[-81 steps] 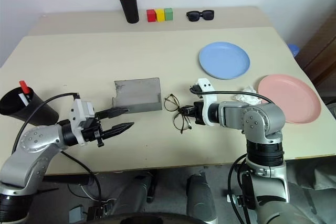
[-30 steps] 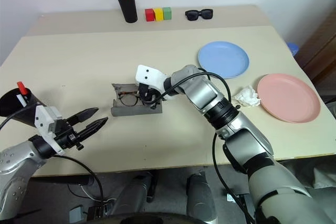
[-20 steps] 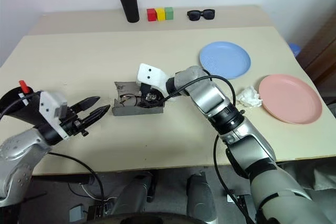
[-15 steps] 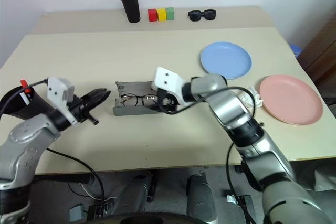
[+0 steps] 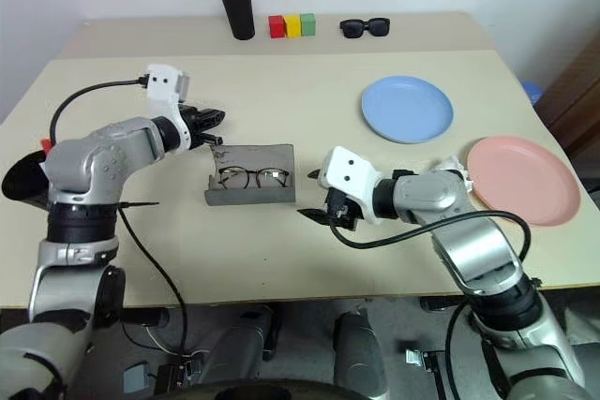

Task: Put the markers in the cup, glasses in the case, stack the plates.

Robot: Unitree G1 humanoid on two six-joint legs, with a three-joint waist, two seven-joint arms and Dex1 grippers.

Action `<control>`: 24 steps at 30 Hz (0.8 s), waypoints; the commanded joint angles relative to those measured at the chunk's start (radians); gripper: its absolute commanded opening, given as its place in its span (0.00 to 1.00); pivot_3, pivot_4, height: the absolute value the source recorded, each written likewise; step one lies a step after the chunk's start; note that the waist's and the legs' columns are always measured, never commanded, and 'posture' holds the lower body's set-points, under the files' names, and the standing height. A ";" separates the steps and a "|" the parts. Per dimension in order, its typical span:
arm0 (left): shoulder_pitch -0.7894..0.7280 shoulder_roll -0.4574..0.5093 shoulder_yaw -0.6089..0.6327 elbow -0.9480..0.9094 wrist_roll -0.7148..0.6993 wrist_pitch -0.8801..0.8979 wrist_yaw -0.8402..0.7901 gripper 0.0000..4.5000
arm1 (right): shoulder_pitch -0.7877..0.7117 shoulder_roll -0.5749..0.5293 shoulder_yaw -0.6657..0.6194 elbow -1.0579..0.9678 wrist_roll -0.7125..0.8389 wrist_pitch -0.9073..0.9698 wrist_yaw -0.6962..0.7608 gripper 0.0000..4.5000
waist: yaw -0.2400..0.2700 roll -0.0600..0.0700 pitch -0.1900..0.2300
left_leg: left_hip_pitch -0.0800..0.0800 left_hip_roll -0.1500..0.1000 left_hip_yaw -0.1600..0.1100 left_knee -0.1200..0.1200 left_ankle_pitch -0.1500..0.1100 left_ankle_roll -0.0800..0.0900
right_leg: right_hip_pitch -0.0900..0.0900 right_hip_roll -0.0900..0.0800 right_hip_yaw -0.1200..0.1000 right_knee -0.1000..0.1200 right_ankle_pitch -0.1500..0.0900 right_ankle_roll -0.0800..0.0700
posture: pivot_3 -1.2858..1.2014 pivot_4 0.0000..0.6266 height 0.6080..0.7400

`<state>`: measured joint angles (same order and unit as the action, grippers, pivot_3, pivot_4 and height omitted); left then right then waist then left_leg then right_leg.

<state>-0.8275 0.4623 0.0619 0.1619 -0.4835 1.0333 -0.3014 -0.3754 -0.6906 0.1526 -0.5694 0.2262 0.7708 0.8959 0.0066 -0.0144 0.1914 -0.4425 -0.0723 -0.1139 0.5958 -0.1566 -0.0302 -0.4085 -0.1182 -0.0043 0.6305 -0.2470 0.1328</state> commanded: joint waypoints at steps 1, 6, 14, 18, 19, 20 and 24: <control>-0.073 0.002 -0.046 0.087 0.051 -0.010 -0.044 0.01 | 0.046 -0.009 -0.068 -0.056 0.030 -0.041 -0.023 0.73 | -0.002 0.000 0.000 | 0.000 0.000 0.000 0.000 0.000 0.000 | 0.000 0.000 0.000 0.000 0.000 0.000 | 0.52 0.24 1.00; -0.115 0.000 -0.121 0.211 0.088 -0.005 -0.162 0.01 | 0.104 -0.018 -0.089 -0.052 0.017 -0.090 -0.057 0.73 | -0.004 0.000 0.000 | 0.000 0.000 0.001 0.000 0.000 0.000 | 0.000 0.000 0.000 0.000 0.000 0.000 | 0.52 0.24 1.00; -0.036 0.083 -0.173 0.093 0.104 -0.001 -0.316 0.01 | 0.095 -0.024 -0.110 -0.024 0.027 -0.117 -0.086 0.73 | -0.008 0.000 0.000 | 0.000 0.001 0.000 0.000 0.000 0.000 | 0.000 0.000 0.000 0.000 0.000 0.000 | 0.52 0.24 1.00; 0.078 0.139 -0.165 -0.101 0.088 -0.015 -0.365 0.01 | 0.071 -0.020 -0.118 0.023 0.015 -0.124 -0.107 0.73 | -0.018 0.000 0.000 | 0.000 0.001 0.000 -0.001 0.000 0.000 | 0.000 -0.001 0.001 -0.001 0.000 0.000 | 0.52 0.24 1.00; 0.114 0.152 -0.157 -0.156 0.077 -0.012 -0.378 0.01 | 0.061 -0.018 -0.116 0.045 0.006 -0.127 -0.116 0.73 | -0.018 0.000 0.000 | 0.000 0.001 -0.001 -0.001 0.000 0.000 | 0.000 -0.001 0.001 0.000 0.000 -0.001 | 0.52 0.24 1.00; 0.151 0.168 -0.153 -0.213 0.066 -0.013 -0.395 0.01 | 0.051 -0.016 -0.115 0.069 -0.003 -0.129 -0.128 0.73 | -0.018 0.000 0.000 | 0.000 0.001 -0.001 -0.001 0.000 0.000 | 0.000 -0.001 0.001 -0.001 0.000 -0.001 | 0.52 0.24 1.00; 0.299 0.209 -0.132 -0.383 0.055 -0.113 -0.448 0.01 | 0.008 0.005 -0.119 0.172 -0.028 -0.125 -0.185 0.73 | -0.018 0.000 0.000 | 0.000 0.002 -0.001 -0.001 0.000 0.000 | -0.001 -0.001 0.002 -0.001 -0.002 -0.004 | 0.52 0.24 1.00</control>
<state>-0.5498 0.6568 -0.0940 -0.1527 -0.4196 0.9717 -0.7240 -0.3449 -0.6955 0.0587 -0.4117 0.2077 0.6606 0.7343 -0.0116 -0.0140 0.1914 -0.4423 -0.0699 -0.1150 0.5943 -0.1566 -0.0303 -0.4092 -0.1199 -0.0022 0.6300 -0.2488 0.1286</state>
